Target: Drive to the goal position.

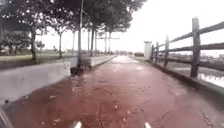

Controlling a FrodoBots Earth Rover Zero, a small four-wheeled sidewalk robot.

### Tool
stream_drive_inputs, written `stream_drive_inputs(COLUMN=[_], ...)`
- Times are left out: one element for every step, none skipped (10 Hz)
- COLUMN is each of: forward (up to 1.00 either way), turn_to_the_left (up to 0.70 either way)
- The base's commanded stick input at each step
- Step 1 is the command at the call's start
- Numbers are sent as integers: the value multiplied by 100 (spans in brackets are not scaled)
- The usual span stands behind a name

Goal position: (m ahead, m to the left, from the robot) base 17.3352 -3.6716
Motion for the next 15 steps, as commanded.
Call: stream_drive_inputs(forward=[50, 50, 50, 50, 50, 50, 50, 50, 50, 50, 50, 50, 50, 50, 50], turn_to_the_left=[0, 0, 0, 0, 0, 0, 0, 0, 0, 0, 0, 0, 0, 0, 0])
